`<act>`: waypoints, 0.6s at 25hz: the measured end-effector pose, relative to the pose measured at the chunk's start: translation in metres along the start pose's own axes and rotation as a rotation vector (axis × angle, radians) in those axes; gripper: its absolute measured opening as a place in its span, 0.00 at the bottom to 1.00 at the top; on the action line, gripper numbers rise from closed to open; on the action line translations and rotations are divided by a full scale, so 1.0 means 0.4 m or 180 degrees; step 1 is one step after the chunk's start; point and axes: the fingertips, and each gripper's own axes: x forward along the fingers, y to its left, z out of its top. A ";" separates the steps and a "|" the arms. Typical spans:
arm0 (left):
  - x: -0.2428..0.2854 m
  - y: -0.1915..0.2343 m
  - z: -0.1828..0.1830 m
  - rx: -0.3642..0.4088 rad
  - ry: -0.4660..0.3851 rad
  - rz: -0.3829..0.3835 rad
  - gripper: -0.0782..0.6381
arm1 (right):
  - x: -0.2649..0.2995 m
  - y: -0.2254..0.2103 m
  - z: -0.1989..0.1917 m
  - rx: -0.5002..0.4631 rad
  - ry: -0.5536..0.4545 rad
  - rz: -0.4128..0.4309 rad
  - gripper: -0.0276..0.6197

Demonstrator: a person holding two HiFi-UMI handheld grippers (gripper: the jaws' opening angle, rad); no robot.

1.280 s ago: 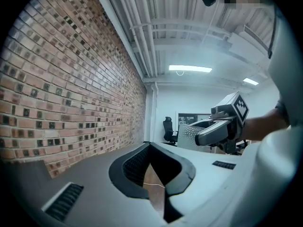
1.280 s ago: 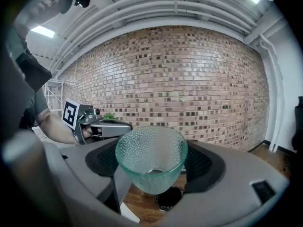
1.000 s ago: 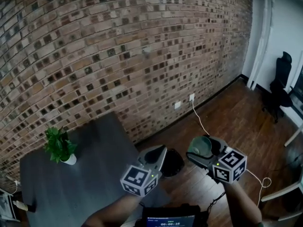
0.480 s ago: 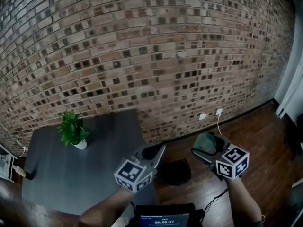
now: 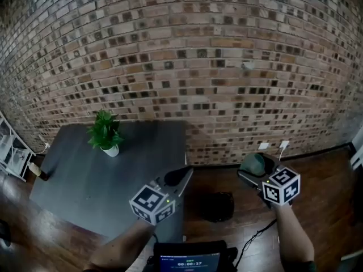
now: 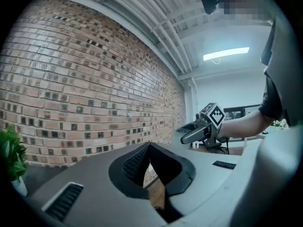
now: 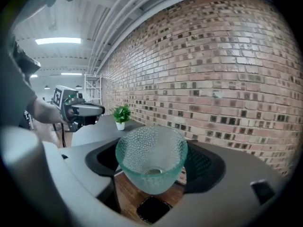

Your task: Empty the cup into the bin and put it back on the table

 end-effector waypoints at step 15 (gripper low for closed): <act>-0.103 0.059 -0.006 0.0098 0.0014 0.0140 0.11 | 0.031 -0.069 -0.032 -0.0831 0.0636 -0.0254 0.65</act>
